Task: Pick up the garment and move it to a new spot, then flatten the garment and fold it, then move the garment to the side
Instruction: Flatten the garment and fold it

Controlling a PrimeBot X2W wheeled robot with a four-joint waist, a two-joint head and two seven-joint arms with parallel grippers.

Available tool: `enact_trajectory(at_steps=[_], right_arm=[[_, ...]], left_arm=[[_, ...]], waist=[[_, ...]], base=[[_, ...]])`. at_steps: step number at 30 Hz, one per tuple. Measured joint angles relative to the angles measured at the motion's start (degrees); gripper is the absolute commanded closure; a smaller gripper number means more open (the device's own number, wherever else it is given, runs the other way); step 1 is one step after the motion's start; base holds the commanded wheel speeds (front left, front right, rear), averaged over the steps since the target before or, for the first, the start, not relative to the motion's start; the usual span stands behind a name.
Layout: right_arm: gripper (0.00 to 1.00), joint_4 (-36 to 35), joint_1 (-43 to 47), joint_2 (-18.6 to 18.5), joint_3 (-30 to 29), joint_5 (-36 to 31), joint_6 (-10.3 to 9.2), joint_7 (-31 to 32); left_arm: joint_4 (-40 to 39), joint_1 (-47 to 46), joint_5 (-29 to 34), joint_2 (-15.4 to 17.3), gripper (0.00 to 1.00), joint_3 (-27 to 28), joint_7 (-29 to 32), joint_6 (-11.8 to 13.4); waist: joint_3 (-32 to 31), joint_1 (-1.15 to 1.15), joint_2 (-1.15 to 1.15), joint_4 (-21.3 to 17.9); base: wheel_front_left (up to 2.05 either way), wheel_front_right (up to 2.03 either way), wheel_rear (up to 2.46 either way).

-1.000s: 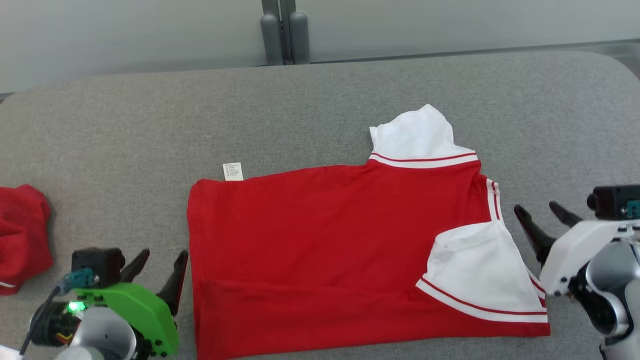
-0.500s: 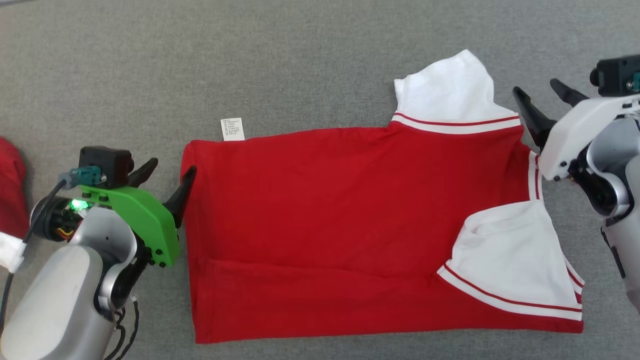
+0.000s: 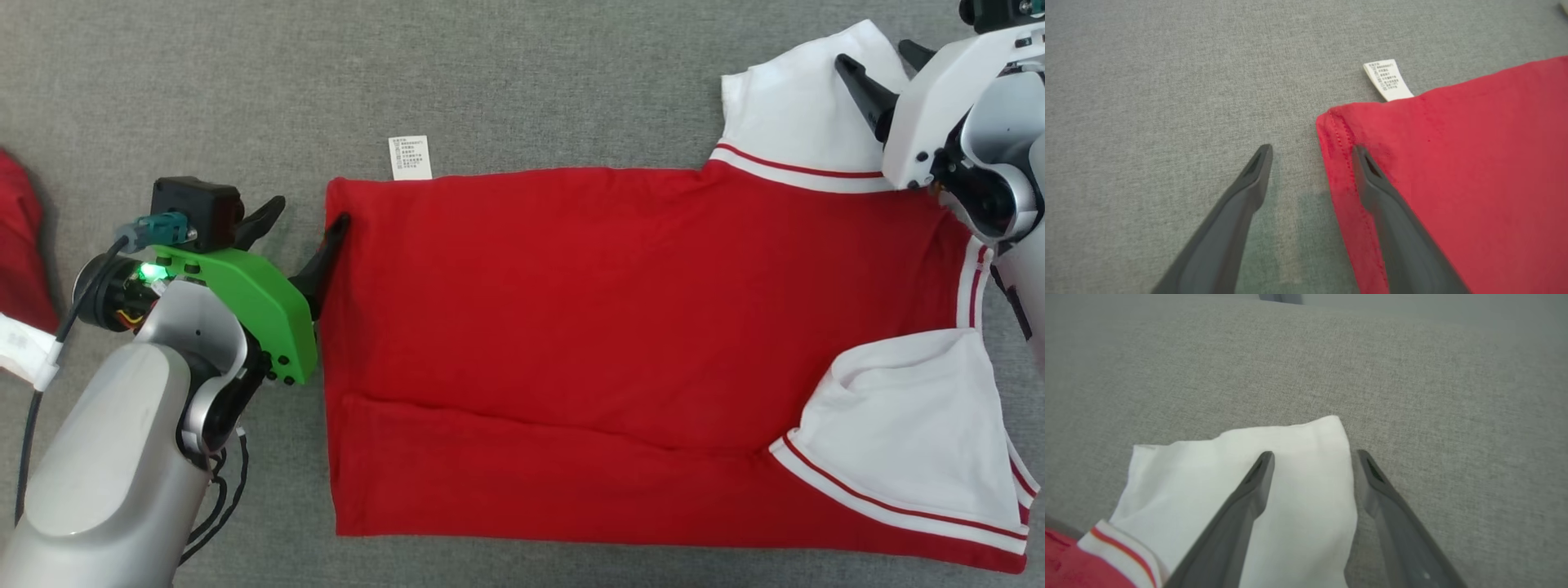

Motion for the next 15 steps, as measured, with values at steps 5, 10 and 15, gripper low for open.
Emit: enact_trajectory(at_steps=[5,10,15], right_arm=[[0.00,3.99,-3.75,-0.18,1.58,0.15,0.00,0.41],[0.00,7.60,-6.71,-0.18,1.98,0.21,0.04,1.58],[0.14,8.81,-7.71,0.43,2.77,0.92,0.03,3.78]], left_arm=[[0.64,-1.47,0.00,-0.71,0.00,-0.75,-0.44,-0.35],[1.22,-2.46,0.00,-1.09,0.00,-1.31,-0.90,-0.76],[2.00,-2.76,-0.43,-1.33,0.00,-1.85,-0.83,-1.03]], waist=[[1.53,0.00,0.00,1.28],[2.56,0.00,0.00,1.93],[2.62,0.00,0.00,1.73]], base=[[0.00,0.00,0.00],[0.00,0.00,0.00],[0.00,0.00,0.00]])
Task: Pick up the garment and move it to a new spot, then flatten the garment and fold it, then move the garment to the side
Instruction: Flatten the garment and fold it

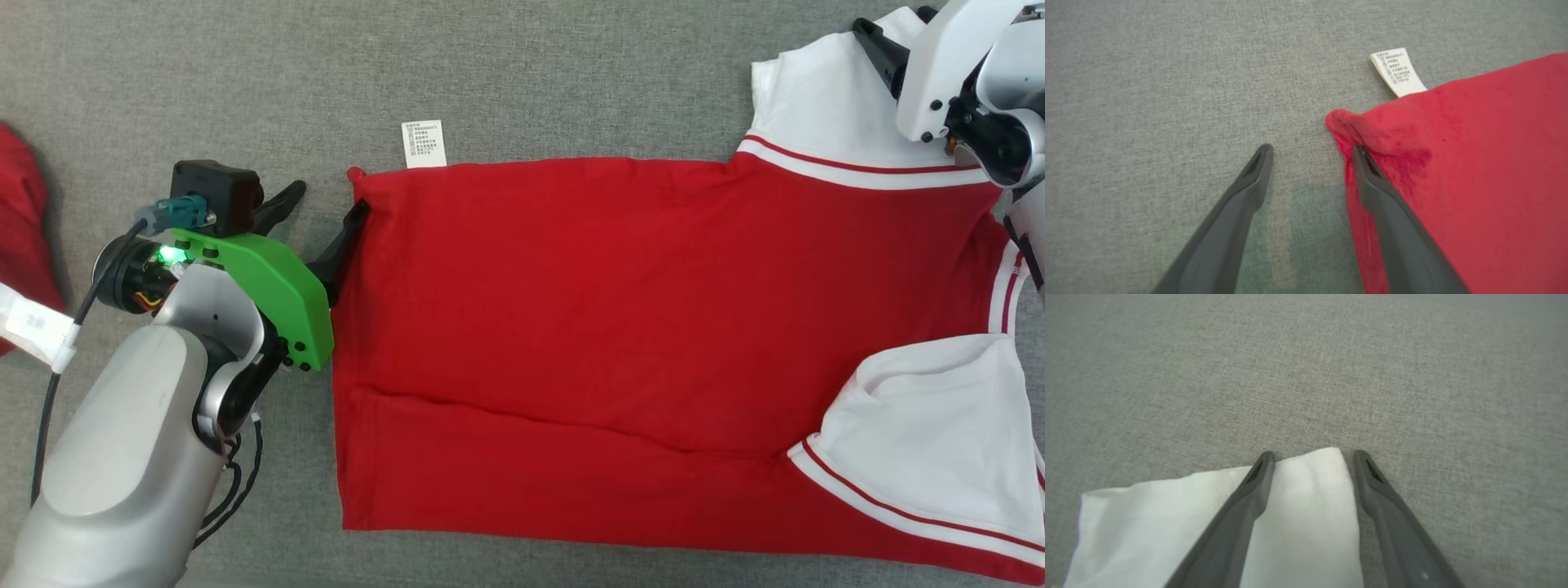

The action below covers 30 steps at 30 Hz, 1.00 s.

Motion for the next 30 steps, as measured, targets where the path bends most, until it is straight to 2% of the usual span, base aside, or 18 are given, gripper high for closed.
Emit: enact_trajectory(at_steps=[1,3,11,16,23,24,26,27,28,29,30], right_arm=[[0.49,-0.02,-0.06,0.02,0.34,0.19,-0.01,0.34],[0.59,-0.26,-0.05,0.18,0.91,0.75,-0.03,1.18],[0.55,-1.94,0.32,0.29,2.38,1.46,-0.03,1.58],[0.56,-2.32,0.49,0.29,2.59,1.63,-0.03,1.35],[0.61,-2.69,0.65,0.21,2.83,1.81,-0.03,1.58],[0.63,-2.75,0.65,0.20,2.87,1.81,-0.03,1.60],[0.68,-2.81,0.65,0.16,2.89,1.97,-0.02,1.62],[0.71,-2.82,0.65,0.13,2.91,2.05,-0.02,1.65],[0.86,-2.81,0.68,0.11,2.98,2.05,-0.01,1.68],[1.00,-2.81,0.73,0.12,3.03,2.07,0.00,1.68],[1.00,-2.81,0.82,0.11,3.10,2.14,0.00,1.67]], left_arm=[[0.26,-0.03,-0.01,0.00,0.00,-0.02,0.01,-0.03],[0.64,-0.18,-0.15,0.05,0.00,0.02,-0.07,-0.05],[-1.25,-0.85,-0.52,0.12,0.00,0.69,-2.21,0.10],[-3.12,-1.16,-0.58,-0.21,0.00,0.02,-2.18,0.04],[-2.86,-0.82,-1.49,-0.10,0.00,-2.10,1.44,-0.34],[-2.74,-0.82,-1.65,-0.12,0.09,-2.18,1.43,-0.42],[-2.55,-0.83,-1.70,-0.14,0.60,-2.21,1.34,-0.42],[-2.40,-0.83,-1.70,-0.18,0.73,-2.07,1.02,-0.40],[-2.34,-0.84,-1.70,-0.16,0.98,-1.93,0.65,-0.27],[-2.32,-0.85,-1.71,-0.15,1.00,-1.89,0.63,-0.24],[-2.30,-0.85,-1.76,-0.14,1.00,-1.79,0.34,-0.21]], waist=[[-0.10,0.00,0.00,-0.12],[-0.30,0.00,0.00,-0.42],[-0.57,0.00,0.00,-1.62],[-0.45,0.00,0.00,-1.89],[-0.42,0.00,0.00,-2.08],[-0.35,0.00,0.00,-2.11],[-0.28,0.00,0.00,-2.10],[-0.27,0.00,0.00,-2.07],[-0.31,0.00,0.00,-2.03],[-0.38,0.00,0.00,-2.00],[-0.49,0.00,0.00,-1.95]], base=[[0.00,0.00,0.00],[0.00,0.00,0.00],[0.00,0.00,0.00],[0.00,0.00,0.00],[0.00,0.00,0.00],[0.00,0.00,0.00],[0.00,0.00,0.00],[0.00,0.00,0.00],[0.00,0.00,0.00],[0.00,0.00,0.00],[0.00,0.00,0.00]])
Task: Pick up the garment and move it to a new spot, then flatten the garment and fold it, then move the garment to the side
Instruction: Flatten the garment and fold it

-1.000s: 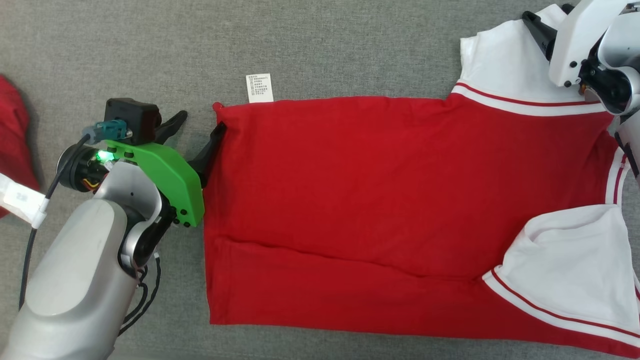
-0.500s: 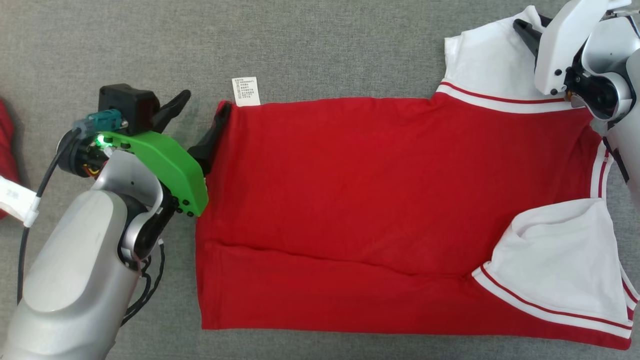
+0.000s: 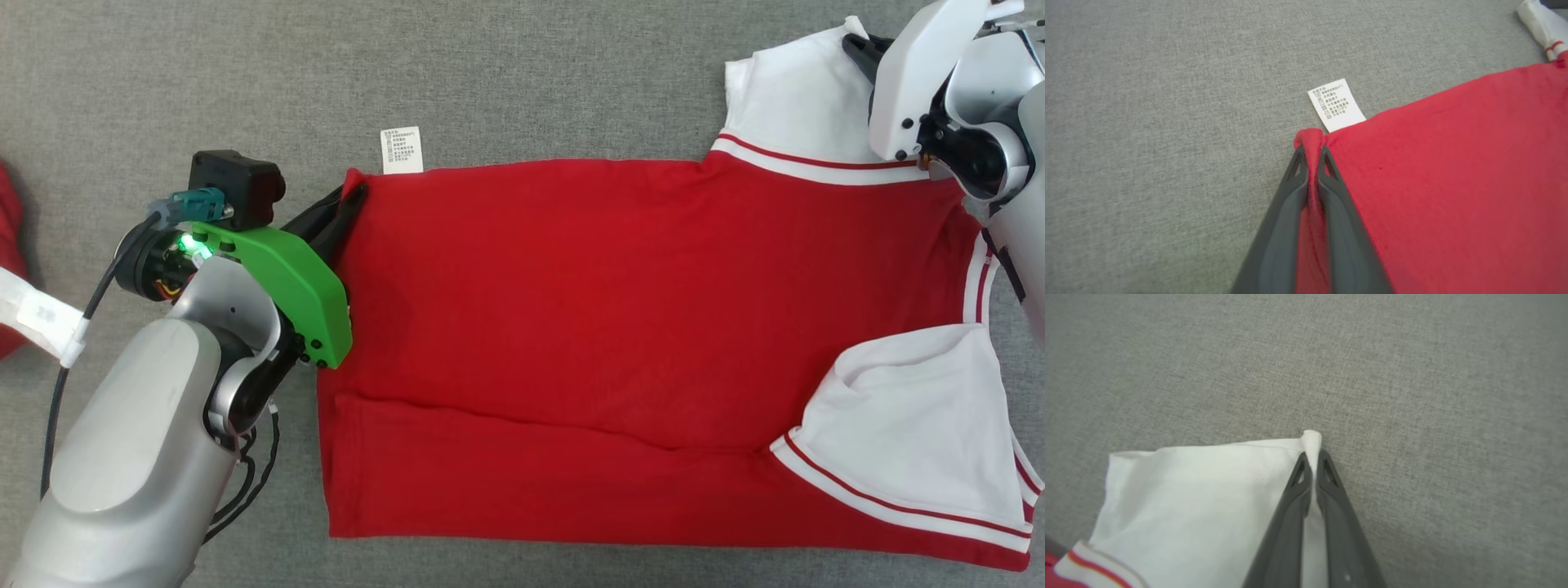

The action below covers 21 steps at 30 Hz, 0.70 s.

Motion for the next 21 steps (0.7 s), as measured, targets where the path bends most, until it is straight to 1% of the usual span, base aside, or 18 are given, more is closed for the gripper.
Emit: enact_trajectory(at_steps=[7,14,21], right_arm=[[1.00,-0.01,1.03,-0.75,0.97,0.16,0.00,-2.81],[1.00,0.02,2.07,-2.00,1.42,0.31,0.00,-8.69],[1.00,0.45,3.25,-2.45,2.45,0.32,0.00,-13.77]], left_arm=[[0.81,0.23,-0.25,-0.01,1.00,0.46,-1.53,0.42],[2.50,1.15,-0.99,1.09,1.00,1.24,-1.78,0.70],[4.65,2.63,-2.20,2.08,1.00,1.81,-1.79,0.93]], waist=[[-1.64,0.00,0.00,0.29],[-4.09,0.00,0.00,-0.43],[-6.93,0.00,0.00,-1.93]], base=[[0.00,0.00,0.00],[0.00,0.00,0.00],[0.00,0.00,0.00]])
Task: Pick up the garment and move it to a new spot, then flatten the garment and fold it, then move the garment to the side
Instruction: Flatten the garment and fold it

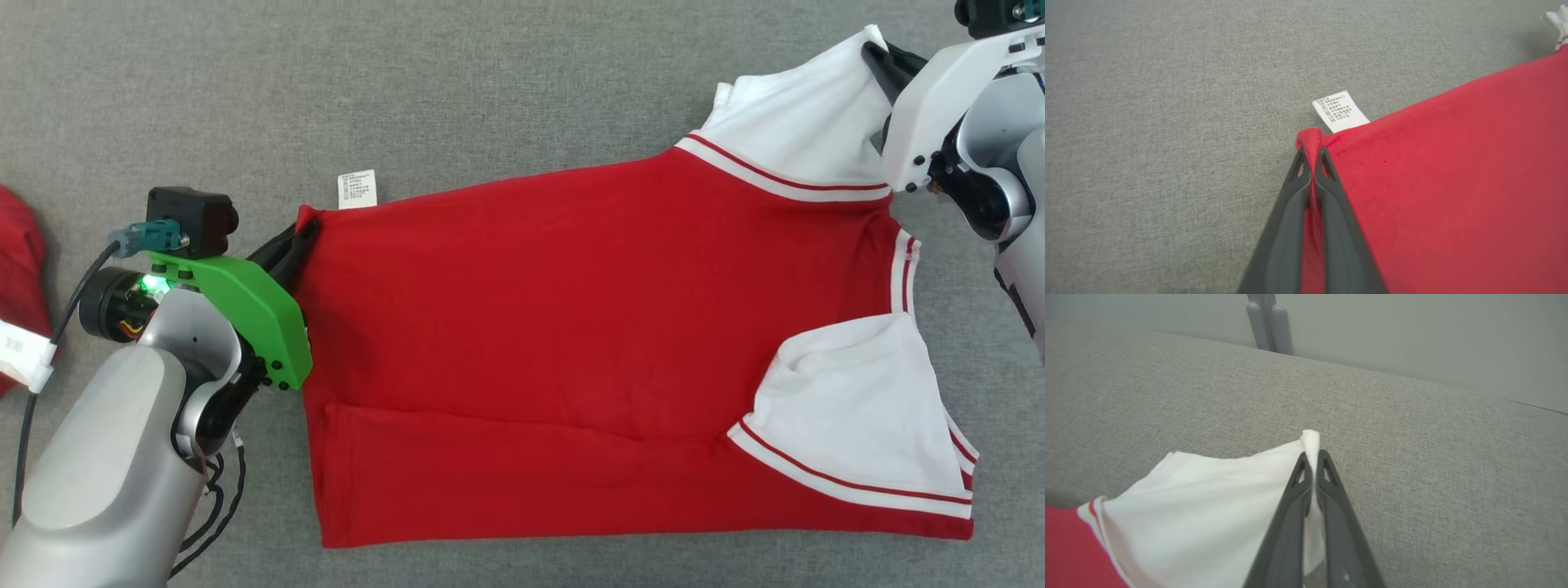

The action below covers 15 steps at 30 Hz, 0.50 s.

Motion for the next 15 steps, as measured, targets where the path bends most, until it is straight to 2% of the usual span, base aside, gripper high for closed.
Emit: enact_trajectory(at_steps=[6,12,15], right_arm=[[1.00,-0.26,1.52,-0.05,2.18,2.10,0.00,-1.41],[1.00,-1.67,3.75,-0.93,5.20,4.88,0.00,0.79],[1.00,-2.30,5.11,-1.92,6.80,6.17,0.00,2.34]], left_arm=[[1.03,0.50,-0.24,0.80,1.00,-1.23,1.12,-0.60],[2.31,0.24,-2.56,2.30,1.00,-4.10,8.80,-2.08],[2.91,-0.33,-5.89,3.09,1.00,-4.75,13.05,-2.54]], waist=[[-2.53,0.00,0.00,-0.99],[-5.90,0.00,0.00,-1.68],[-7.93,0.00,0.00,-2.04]], base=[[0.00,0.00,0.00],[0.00,0.00,0.00],[0.00,0.00,0.00]])
